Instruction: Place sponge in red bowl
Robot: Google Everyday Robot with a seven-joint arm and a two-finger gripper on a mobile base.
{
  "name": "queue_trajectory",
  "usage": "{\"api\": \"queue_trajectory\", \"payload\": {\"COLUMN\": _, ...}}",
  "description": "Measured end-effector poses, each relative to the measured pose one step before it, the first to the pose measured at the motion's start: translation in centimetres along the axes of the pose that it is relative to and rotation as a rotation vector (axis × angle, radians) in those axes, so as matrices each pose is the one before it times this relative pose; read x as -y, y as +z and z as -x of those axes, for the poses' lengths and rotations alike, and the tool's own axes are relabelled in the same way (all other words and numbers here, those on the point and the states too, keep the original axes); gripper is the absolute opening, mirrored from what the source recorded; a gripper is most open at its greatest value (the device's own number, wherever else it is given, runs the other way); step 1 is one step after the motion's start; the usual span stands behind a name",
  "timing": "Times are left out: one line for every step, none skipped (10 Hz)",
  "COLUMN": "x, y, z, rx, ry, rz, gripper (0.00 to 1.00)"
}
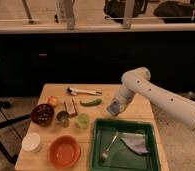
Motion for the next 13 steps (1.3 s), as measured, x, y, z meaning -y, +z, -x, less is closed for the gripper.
{"api": "queue_trajectory", "payload": {"x": 0.053, "y": -0.273, "z": 2.139, "rx": 0.04397, "ry": -0.01707, "rz": -0.00071, "gripper": 0.0}}
{"api": "queue_trajectory", "payload": {"x": -0.362, "y": -0.08, "z": 1.658, "rx": 0.03427, "ry": -0.01035, "rz": 0.00302, "gripper": 0.0}}
{"api": "queue_trajectory", "payload": {"x": -0.392, "y": -0.033, "z": 1.835, "rx": 0.0341, "ry": -0.01061, "rz": 0.00086, "gripper": 0.0}}
{"api": "queue_trajectory", "payload": {"x": -0.207, "y": 0.038, "z": 1.444, "rx": 0.02385, "ry": -0.01051, "rz": 0.0005, "gripper": 0.0}}
{"api": "queue_trajectory", "payload": {"x": -0.364, "y": 0.106, "z": 2.182, "rx": 0.03468, "ry": -0.01468, "rz": 0.00038, "gripper": 0.0}}
{"api": "queue_trajectory", "payload": {"x": -0.211, "y": 0.113, "z": 1.7, "rx": 0.02641, "ry": -0.00786, "rz": -0.0012, "gripper": 0.0}}
{"api": "queue_trajectory", "payload": {"x": -0.051, "y": 0.187, "z": 1.435, "rx": 0.02356, "ry": -0.01016, "rz": 0.00105, "gripper": 0.0}}
{"api": "queue_trajectory", "payload": {"x": 0.239, "y": 0.225, "z": 1.504, "rx": 0.0294, "ry": -0.01576, "rz": 0.00269, "gripper": 0.0}}
{"api": "queue_trajectory", "payload": {"x": -0.049, "y": -0.018, "z": 0.058, "rx": 0.00137, "ry": -0.00242, "rz": -0.00004, "gripper": 0.0}}
{"api": "queue_trajectory", "payload": {"x": -0.039, "y": -0.03, "z": -0.034, "rx": -0.00058, "ry": 0.00032, "rz": -0.00018, "gripper": 0.0}}
{"api": "queue_trajectory", "payload": {"x": -0.045, "y": -0.021, "z": -0.025, "rx": -0.00001, "ry": -0.00026, "rz": -0.00031, "gripper": 0.0}}
{"api": "queue_trajectory", "payload": {"x": 0.027, "y": 0.034, "z": 0.027, "rx": 0.00055, "ry": -0.0007, "rz": 0.0004, "gripper": 0.0}}
{"api": "queue_trajectory", "payload": {"x": 0.076, "y": 0.041, "z": 0.06, "rx": 0.00045, "ry": -0.00193, "rz": 0.00069, "gripper": 0.0}}
